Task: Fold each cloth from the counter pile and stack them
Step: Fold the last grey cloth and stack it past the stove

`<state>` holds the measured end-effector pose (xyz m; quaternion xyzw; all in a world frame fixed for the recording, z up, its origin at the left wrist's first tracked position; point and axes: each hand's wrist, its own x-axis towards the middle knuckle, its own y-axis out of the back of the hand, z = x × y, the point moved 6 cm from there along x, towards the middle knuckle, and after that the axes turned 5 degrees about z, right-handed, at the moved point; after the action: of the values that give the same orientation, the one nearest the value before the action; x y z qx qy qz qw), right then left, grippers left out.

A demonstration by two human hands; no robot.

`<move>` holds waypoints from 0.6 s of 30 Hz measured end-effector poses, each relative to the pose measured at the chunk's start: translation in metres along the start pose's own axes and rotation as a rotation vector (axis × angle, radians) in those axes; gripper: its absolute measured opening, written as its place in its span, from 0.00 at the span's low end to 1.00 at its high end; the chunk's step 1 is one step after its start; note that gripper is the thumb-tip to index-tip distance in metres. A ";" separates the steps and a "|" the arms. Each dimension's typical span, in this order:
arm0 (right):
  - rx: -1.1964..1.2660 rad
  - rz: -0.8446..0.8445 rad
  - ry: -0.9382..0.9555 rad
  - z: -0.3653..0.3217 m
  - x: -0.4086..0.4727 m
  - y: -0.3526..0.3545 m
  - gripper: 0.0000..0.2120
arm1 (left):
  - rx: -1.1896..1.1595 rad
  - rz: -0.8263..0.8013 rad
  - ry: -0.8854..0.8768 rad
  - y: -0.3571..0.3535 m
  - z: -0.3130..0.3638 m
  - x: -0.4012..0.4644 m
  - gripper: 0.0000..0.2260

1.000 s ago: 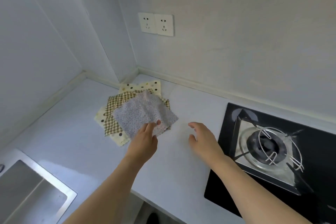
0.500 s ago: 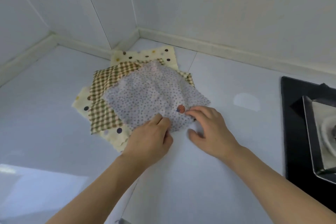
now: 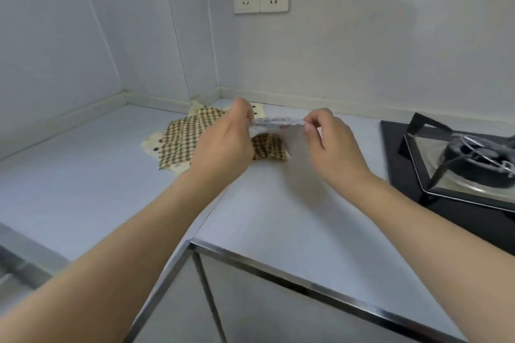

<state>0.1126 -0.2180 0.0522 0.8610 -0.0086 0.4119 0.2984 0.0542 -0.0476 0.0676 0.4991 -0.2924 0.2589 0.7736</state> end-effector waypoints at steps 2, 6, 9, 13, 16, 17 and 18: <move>0.065 0.048 -0.031 -0.032 -0.013 0.040 0.03 | -0.097 -0.027 -0.022 0.027 0.028 -0.010 0.04; 0.065 0.127 -0.027 -0.087 -0.030 0.116 0.02 | -0.239 -0.152 -0.033 0.080 0.088 -0.029 0.04; 0.053 0.104 -0.006 -0.115 -0.034 0.163 0.04 | -0.372 -0.231 0.037 0.110 0.117 -0.032 0.04; 0.083 -0.066 -0.002 -0.125 -0.038 0.197 0.07 | -0.473 -0.269 0.086 0.132 0.131 -0.027 0.07; -0.053 -0.155 -0.022 -0.110 -0.033 0.200 0.02 | -0.430 -0.309 0.094 0.127 0.122 -0.018 0.09; -0.092 -0.175 -0.031 -0.101 -0.031 0.196 0.03 | -0.417 -0.330 0.093 0.121 0.116 -0.016 0.11; -0.124 -0.190 -0.042 -0.091 -0.028 0.190 0.04 | -0.405 -0.357 0.091 0.112 0.109 -0.014 0.12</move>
<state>-0.0195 -0.3326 0.1726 0.8462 0.0414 0.3620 0.3888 -0.0538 -0.1084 0.1629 0.3656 -0.2105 0.0768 0.9034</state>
